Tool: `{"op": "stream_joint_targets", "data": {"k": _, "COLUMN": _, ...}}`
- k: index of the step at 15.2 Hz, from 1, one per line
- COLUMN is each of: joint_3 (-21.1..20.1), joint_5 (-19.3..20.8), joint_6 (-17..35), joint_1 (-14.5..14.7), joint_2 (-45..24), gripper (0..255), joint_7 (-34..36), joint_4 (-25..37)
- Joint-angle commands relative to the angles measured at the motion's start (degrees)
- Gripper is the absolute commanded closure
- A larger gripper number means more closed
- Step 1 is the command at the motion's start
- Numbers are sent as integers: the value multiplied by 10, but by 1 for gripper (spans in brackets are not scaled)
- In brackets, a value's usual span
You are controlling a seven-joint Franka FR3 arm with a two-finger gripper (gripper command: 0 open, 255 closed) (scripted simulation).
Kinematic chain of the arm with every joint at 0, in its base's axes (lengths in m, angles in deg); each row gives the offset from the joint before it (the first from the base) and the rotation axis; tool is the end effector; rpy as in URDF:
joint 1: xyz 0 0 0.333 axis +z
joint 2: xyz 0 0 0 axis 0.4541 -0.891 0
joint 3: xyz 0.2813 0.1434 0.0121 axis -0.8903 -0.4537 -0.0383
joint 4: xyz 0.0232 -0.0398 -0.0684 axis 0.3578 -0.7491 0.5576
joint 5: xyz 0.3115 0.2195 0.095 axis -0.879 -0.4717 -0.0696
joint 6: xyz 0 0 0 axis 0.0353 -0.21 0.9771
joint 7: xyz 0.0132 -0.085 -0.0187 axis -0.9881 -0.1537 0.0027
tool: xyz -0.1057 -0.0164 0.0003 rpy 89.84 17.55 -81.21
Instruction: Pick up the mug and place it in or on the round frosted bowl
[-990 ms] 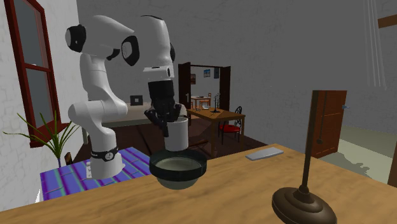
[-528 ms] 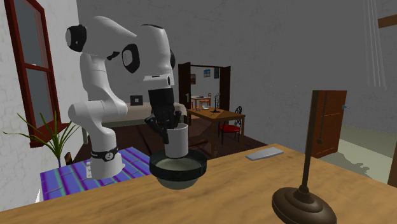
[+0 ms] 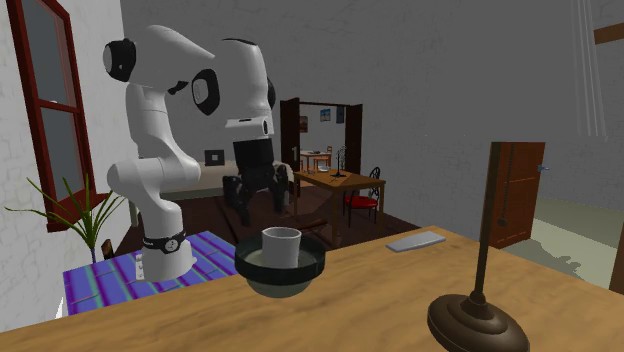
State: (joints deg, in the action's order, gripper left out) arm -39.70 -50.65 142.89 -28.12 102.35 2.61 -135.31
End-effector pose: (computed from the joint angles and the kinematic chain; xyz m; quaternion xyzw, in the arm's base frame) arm 0.4714 0.0445 0.4480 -0.9981 -0.0346 -0.0383 0.0349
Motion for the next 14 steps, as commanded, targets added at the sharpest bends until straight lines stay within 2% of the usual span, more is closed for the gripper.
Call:
{"op": "stream_joint_targets", "data": {"k": 1, "joint_3": 0, "joint_5": 0, "joint_6": 0, "joint_1": 0, "joint_2": 0, "gripper": 0, "joint_7": 0, "joint_4": 0}}
{"op": "stream_joint_targets", "data": {"k": 2, "joint_3": 0, "joint_5": 0, "joint_6": 0, "joint_1": 0, "joint_2": 0, "gripper": 0, "joint_7": 0, "joint_4": 0}}
{"op": "stream_joint_targets", "data": {"k": 6, "joint_3": 5, "joint_5": 3, "joint_6": -75, "joint_1": -2, "joint_2": 27, "gripper": 0, "joint_7": 0, "joint_4": 48}}
{"op": "stream_joint_targets", "data": {"k": 14, "joint_3": 5, "joint_5": 3, "joint_6": -75, "joint_1": -2, "joint_2": 27, "gripper": 0, "joint_7": 0, "joint_4": 48}}
